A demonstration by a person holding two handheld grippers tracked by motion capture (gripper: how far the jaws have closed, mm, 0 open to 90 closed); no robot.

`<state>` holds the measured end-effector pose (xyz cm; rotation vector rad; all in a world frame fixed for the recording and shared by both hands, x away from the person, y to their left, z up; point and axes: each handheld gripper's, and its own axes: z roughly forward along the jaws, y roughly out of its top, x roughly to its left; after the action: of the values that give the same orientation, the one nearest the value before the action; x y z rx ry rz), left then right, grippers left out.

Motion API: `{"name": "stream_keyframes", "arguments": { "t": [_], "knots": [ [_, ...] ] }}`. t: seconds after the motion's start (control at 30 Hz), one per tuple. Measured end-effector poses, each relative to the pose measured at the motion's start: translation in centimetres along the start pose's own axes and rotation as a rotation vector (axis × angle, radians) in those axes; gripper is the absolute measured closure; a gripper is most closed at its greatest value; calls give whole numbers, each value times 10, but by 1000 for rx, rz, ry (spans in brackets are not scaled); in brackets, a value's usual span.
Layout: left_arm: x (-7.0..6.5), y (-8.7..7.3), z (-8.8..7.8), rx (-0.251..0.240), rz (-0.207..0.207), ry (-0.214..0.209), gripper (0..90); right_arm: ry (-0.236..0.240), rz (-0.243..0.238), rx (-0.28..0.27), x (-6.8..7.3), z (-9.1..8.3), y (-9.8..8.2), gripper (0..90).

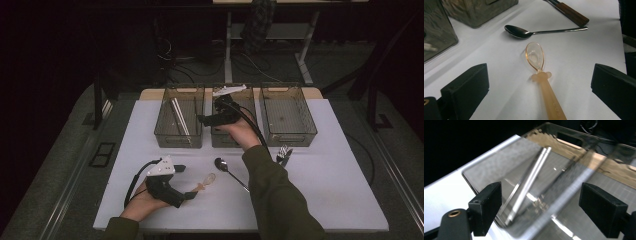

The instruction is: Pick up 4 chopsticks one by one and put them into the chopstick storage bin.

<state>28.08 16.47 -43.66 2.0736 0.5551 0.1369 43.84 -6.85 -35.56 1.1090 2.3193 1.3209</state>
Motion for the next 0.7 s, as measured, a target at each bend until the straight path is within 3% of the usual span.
{"name": "stream_keyframes", "arguments": {
  "t": [0.07, 0.27, 0.5, 0.7],
  "knots": [
    [0, 0, 0, 2, -1, 0, 2, -16, -14, -3, -2, -7, -5, 178],
    [-1, 0, 1, 8, -1, 5, 2, 22, -28, -35, -6, -36, -21, 175],
    [-1, 0, 2, 18, -2, 15, 3, 24, -101, -43, -11, -67, -46, 175],
    [-3, 0, 3, 20, -1, 30, 6, 24, -94, -54, -19, -94, -80, 175]
  ]
}}
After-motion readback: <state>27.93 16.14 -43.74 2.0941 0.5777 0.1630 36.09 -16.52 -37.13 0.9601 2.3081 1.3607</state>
